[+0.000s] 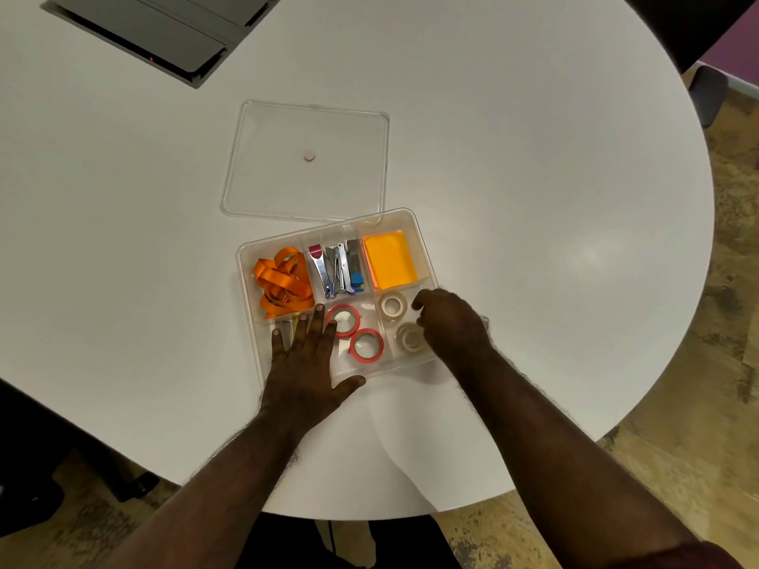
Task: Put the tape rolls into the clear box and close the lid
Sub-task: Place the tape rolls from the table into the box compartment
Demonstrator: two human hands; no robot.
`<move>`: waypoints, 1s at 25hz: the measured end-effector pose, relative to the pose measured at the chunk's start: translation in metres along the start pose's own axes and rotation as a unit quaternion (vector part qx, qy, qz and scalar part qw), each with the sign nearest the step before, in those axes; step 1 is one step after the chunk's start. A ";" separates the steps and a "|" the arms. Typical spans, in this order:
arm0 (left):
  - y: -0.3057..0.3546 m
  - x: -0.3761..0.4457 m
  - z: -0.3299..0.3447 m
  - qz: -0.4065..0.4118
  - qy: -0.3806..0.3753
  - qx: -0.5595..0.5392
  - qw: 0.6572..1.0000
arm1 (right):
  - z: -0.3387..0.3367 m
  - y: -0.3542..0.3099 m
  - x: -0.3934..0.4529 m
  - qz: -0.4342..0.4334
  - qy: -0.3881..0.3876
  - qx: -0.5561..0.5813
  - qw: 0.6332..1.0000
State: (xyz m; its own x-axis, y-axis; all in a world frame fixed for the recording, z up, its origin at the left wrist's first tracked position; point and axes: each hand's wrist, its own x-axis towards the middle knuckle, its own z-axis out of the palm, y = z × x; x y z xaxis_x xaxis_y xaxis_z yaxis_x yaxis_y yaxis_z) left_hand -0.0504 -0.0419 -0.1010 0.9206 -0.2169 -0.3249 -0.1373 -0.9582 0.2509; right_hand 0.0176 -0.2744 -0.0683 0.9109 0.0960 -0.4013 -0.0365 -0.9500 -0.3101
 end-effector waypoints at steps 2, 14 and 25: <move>-0.001 0.000 0.001 -0.002 -0.002 0.003 1.000 | -0.006 0.006 0.004 0.005 -0.008 0.004 1.000; 0.000 0.000 0.001 0.004 0.008 -0.004 1.000 | 0.026 -0.021 -0.011 0.067 -0.040 -0.024 0.997; 0.001 -0.001 0.000 0.006 0.008 -0.008 1.000 | 0.028 -0.023 -0.009 0.056 -0.001 -0.017 0.998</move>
State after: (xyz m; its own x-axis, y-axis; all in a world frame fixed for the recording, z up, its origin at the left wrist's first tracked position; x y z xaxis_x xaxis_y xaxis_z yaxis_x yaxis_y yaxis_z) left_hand -0.0510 -0.0424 -0.1006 0.9245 -0.2251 -0.3076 -0.1421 -0.9523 0.2699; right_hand -0.0015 -0.2456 -0.0813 0.9008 -0.0112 -0.4341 -0.1244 -0.9644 -0.2333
